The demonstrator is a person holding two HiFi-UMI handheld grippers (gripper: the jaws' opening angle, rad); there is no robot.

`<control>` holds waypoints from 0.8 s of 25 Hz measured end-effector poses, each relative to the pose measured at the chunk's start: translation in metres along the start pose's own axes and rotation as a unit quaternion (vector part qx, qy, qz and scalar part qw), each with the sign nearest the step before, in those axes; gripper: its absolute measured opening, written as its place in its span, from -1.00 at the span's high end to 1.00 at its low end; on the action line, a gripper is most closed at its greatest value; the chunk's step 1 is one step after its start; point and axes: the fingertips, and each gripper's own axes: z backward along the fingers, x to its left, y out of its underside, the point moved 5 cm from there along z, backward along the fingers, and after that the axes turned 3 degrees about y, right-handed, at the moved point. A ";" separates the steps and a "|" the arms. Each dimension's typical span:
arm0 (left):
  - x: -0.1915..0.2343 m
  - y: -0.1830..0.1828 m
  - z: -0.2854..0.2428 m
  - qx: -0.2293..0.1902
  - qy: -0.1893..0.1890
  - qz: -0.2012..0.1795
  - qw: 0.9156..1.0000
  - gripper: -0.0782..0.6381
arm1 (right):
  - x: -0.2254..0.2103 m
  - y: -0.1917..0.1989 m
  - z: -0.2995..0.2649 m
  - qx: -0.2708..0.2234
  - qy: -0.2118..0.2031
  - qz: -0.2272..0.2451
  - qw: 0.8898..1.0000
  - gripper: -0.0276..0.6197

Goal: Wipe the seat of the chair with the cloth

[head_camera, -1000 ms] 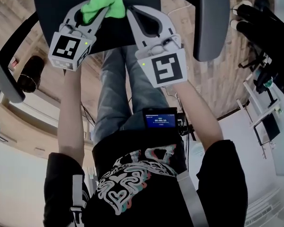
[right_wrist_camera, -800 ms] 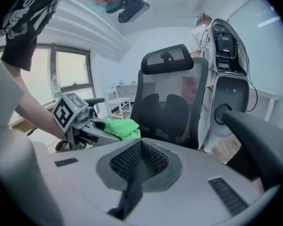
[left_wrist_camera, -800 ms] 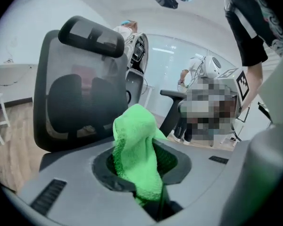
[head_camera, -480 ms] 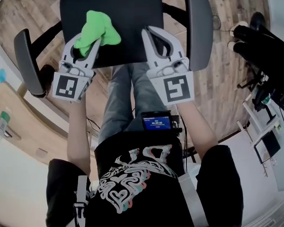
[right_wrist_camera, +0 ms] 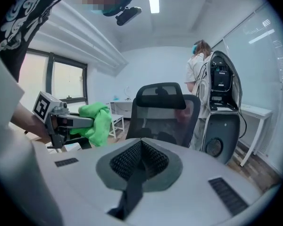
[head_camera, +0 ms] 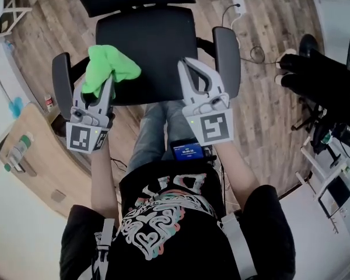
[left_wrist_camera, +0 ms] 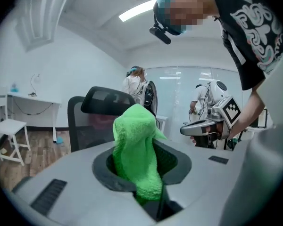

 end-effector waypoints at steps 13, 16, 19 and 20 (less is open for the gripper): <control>-0.063 -0.146 0.032 -0.038 -0.067 -0.056 0.995 0.51 | -0.048 -0.110 0.098 -0.051 0.009 0.003 0.999 0.91; -0.066 -0.175 0.039 -0.051 -0.081 -0.066 0.993 0.51 | -0.051 -0.133 0.110 -0.063 0.010 -0.002 0.998 0.91; -0.067 -0.200 0.046 -0.063 -0.085 -0.083 0.991 0.51 | -0.051 -0.155 0.116 -0.080 0.013 -0.008 0.997 0.91; -0.068 -0.207 0.050 -0.065 -0.087 -0.087 0.990 0.51 | -0.050 -0.162 0.118 -0.083 0.012 -0.007 0.996 0.91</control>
